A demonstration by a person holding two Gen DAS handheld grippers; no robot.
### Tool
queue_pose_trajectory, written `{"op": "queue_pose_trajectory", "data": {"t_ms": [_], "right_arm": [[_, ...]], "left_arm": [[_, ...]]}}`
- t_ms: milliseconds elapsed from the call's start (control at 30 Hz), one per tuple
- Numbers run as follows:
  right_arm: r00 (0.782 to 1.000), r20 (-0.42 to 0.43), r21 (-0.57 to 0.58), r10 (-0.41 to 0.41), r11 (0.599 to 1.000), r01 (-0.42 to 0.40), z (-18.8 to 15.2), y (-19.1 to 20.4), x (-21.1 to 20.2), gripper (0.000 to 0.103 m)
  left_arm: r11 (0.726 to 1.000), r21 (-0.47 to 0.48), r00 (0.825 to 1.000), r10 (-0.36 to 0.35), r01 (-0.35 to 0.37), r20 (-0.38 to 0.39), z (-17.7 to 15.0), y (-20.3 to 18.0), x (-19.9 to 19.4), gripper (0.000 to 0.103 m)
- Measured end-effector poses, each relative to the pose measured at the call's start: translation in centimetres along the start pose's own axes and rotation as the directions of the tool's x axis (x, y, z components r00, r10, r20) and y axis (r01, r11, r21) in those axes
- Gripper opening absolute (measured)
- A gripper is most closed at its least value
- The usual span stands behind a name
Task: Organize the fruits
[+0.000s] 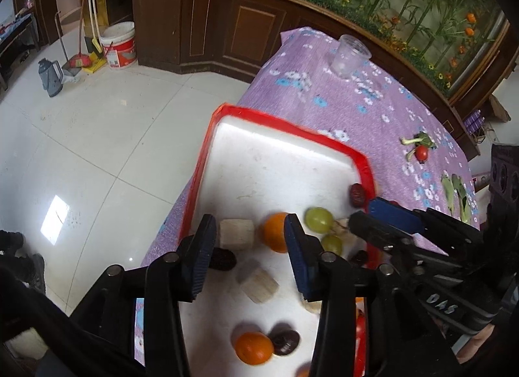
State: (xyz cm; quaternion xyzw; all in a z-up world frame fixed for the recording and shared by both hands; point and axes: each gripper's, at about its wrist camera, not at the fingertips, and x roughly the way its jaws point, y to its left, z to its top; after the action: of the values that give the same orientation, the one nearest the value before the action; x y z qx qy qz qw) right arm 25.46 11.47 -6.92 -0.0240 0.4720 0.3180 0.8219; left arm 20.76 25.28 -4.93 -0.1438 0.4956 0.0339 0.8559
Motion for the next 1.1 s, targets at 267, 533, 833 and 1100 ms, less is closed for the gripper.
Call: {"op": "queue_pose_trajectory", "data": {"t_ms": [267,533,833,1100], "right_arm": [[0.995,0.099,0.091,-0.022,0.996,0.013,-3.9,-2.2,-8.9,0.052],[0.992,0.11,0.192,-0.063,0.981,0.041,-9.2,-5.5,-14.5,0.052],[0.987,0.139,0.236,-0.081,0.971,0.046,-11.8,-8.3,-17.5,0.052],[0.989,0.122,0.256,-0.086,0.965,0.053,-13.0,-8.8,-17.5,0.052]], "left_arm": [[0.996,0.083,0.997,-0.041,0.036,0.058,-3.1,-5.6,-4.1,0.049],[0.982,0.173,0.997,-0.081,0.077,0.017,-7.4,-11.8,-4.9,0.049],[0.97,0.236,0.998,-0.056,0.053,0.006,-9.9,-15.7,-5.0,0.049],[0.964,0.265,0.999,-0.024,0.016,0.028,-10.7,-16.8,-5.4,0.049]]}}
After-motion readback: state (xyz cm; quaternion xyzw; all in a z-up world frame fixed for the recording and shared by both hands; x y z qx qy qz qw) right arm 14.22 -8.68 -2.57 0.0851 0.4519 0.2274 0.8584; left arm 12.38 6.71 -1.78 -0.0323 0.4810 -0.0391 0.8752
